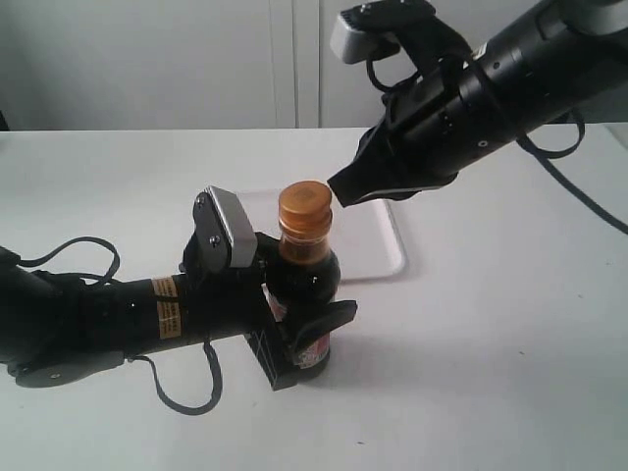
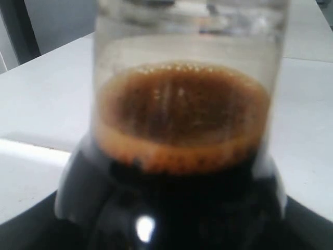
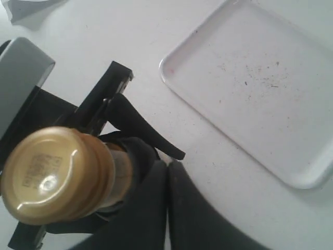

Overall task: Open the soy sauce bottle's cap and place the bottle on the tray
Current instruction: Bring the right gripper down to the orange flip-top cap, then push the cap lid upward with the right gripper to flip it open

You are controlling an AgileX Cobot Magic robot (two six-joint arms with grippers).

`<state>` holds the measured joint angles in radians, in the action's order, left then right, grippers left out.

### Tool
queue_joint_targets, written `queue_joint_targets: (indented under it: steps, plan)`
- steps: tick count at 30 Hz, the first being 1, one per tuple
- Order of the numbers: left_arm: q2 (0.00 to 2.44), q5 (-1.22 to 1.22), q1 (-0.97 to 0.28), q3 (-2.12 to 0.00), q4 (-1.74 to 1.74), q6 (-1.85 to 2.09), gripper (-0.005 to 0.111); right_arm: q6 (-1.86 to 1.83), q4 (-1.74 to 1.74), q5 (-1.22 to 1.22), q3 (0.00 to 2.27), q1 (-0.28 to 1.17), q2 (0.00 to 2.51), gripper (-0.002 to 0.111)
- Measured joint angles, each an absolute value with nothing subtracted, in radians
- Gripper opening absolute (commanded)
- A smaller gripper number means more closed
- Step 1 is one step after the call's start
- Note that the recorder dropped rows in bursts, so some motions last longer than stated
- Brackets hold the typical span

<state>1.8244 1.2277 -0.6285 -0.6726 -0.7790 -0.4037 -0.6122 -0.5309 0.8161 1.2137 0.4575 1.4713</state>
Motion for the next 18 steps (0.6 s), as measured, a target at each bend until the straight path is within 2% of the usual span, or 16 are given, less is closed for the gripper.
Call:
queue_joint_targets:
  steps: [18]
  plan:
    - [1.824, 1.228, -0.629, -0.673, -0.779, -0.4, 0.0, -0.614, -0.555, 0.889, 1.214, 0.458, 1.479, 0.0]
